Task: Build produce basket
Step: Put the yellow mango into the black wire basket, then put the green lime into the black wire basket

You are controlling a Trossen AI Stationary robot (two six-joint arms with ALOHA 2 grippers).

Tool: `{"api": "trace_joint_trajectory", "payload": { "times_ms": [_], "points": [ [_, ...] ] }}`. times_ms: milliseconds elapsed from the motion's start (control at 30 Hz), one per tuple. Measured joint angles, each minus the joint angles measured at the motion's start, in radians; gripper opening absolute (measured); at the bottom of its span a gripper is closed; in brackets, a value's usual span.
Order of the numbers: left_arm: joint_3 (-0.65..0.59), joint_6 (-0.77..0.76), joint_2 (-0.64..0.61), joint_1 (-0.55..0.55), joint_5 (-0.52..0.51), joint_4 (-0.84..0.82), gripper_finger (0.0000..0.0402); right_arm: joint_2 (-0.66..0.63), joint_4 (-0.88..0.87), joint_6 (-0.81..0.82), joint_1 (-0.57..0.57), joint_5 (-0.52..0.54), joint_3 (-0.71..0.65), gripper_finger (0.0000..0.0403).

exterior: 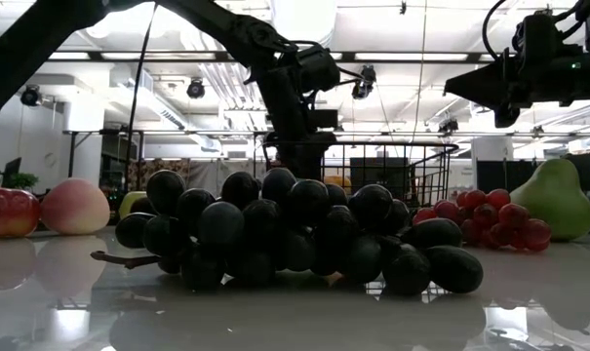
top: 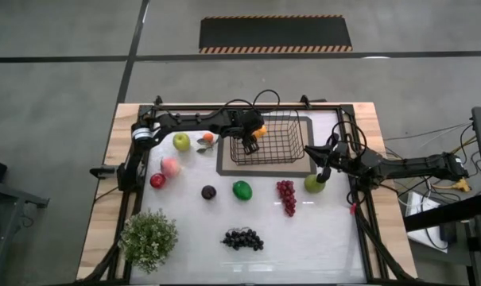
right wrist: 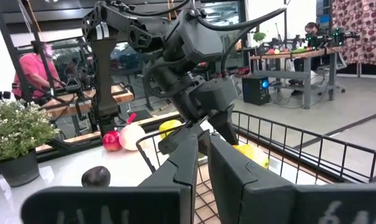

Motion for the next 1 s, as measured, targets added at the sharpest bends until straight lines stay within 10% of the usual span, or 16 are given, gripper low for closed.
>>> {"api": "trace_joint_trajectory", "payload": {
  "times_ms": [600,1000],
  "points": [
    [0.009,0.061,-0.044,-0.017,-0.043,0.0,0.0272,0.0,0.004,0.054,0.0,-0.007,0.0,0.0028],
    [-0.012,0.194,-0.283,-0.182,-0.031,0.099,0.0272,0.01,-0.1,0.067,0.021,-0.207,0.165,0.0028]
  ]
}}
